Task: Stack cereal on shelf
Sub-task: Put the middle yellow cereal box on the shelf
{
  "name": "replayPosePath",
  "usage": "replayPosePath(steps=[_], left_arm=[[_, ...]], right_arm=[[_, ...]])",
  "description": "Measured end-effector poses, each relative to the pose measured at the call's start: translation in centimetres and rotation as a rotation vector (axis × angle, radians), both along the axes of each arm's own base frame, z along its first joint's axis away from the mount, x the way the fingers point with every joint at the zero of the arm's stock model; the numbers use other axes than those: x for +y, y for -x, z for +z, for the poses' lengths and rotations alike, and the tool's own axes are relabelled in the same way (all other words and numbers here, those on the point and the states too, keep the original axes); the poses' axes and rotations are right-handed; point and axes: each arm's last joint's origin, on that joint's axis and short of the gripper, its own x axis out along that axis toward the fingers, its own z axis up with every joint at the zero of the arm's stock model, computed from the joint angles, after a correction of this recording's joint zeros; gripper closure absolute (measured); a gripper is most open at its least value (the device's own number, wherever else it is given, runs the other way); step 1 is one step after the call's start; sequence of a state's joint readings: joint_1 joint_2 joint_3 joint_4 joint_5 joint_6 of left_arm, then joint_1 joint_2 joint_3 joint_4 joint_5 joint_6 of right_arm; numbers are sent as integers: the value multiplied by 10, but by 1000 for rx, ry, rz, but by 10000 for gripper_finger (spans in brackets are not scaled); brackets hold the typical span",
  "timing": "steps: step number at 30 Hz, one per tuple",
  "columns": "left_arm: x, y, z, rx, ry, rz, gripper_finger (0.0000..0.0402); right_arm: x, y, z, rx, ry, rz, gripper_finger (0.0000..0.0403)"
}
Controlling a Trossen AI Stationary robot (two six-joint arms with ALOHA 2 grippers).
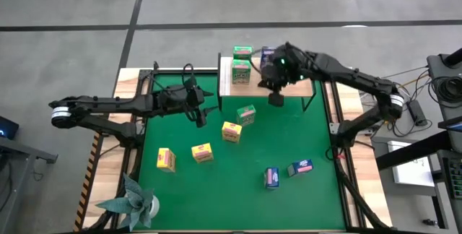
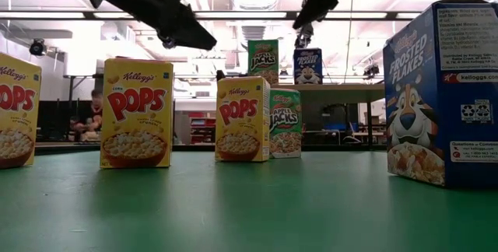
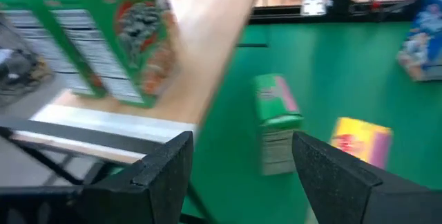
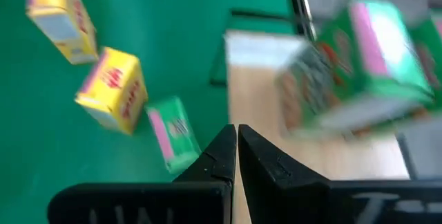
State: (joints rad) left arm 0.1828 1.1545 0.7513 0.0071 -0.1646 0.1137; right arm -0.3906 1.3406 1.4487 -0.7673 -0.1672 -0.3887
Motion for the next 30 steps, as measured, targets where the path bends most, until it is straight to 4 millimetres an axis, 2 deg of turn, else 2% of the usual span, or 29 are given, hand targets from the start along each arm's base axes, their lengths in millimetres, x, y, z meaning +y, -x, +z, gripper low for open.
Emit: replayPosePath(steps=[7,11,14,19,26,30], left_arm=[[-24,-4,0,-23,76,-66,171],[-34,-5,0,-35,119,-87,171],[-40,-5,0,-44,149,-96,171],[-49,-5,0,-50,192,-116,171],[-67,-3,-2,-28,249,-158,171],[-75,-4,10,8,299,-159,171]], right_arm=[[27,-4,-38,-221,149,138,394],[31,-4,-65,-296,221,178,394],[31,-3,-78,-333,254,184,394],[34,-3,-88,-406,262,290,394],[36,-3,-85,-460,311,385,394],[36,-4,-83,-483,325,384,394]])
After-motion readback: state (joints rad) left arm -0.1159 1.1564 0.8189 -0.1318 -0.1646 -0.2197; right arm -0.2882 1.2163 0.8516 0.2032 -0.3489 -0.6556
